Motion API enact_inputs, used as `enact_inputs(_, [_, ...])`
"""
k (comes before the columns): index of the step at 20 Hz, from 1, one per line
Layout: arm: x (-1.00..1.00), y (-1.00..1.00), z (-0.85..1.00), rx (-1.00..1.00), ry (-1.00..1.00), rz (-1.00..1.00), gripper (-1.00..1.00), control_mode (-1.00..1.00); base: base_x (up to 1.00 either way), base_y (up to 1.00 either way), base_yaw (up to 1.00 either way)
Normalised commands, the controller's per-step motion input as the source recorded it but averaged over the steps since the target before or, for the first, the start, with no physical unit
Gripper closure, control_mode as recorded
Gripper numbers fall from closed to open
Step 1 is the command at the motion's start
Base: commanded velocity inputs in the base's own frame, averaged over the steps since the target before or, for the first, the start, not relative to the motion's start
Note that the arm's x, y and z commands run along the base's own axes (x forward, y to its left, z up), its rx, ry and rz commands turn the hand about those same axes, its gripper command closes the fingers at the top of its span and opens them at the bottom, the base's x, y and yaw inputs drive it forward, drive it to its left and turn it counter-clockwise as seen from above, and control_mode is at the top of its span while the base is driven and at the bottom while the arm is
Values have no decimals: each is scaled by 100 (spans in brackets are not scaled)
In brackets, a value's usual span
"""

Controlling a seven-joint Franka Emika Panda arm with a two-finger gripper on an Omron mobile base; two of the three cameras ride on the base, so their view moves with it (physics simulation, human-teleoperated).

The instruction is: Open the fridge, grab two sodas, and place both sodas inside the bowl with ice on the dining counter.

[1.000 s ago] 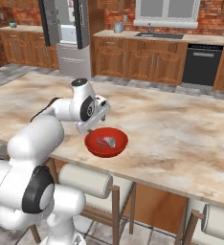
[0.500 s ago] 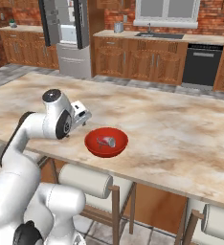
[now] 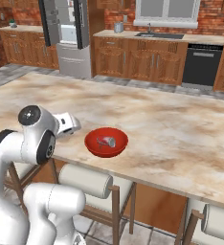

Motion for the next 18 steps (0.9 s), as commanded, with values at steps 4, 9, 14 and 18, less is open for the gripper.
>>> enact_inputs(4, [-94, 0, 24, 21, -11, -24, -100, -100, 0, 0, 0])
enact_inputs(9, [-86, 0, 16, 17, -3, -25, -100, -100, 0, 0, 0])
enact_inputs(14, [-57, 1, -21, 2, -1, -16, -100, -100, 0, 0, 0])
enact_inputs(18, [-8, 0, -10, 0, 0, -4, -100, -100, 0, 0, 0])
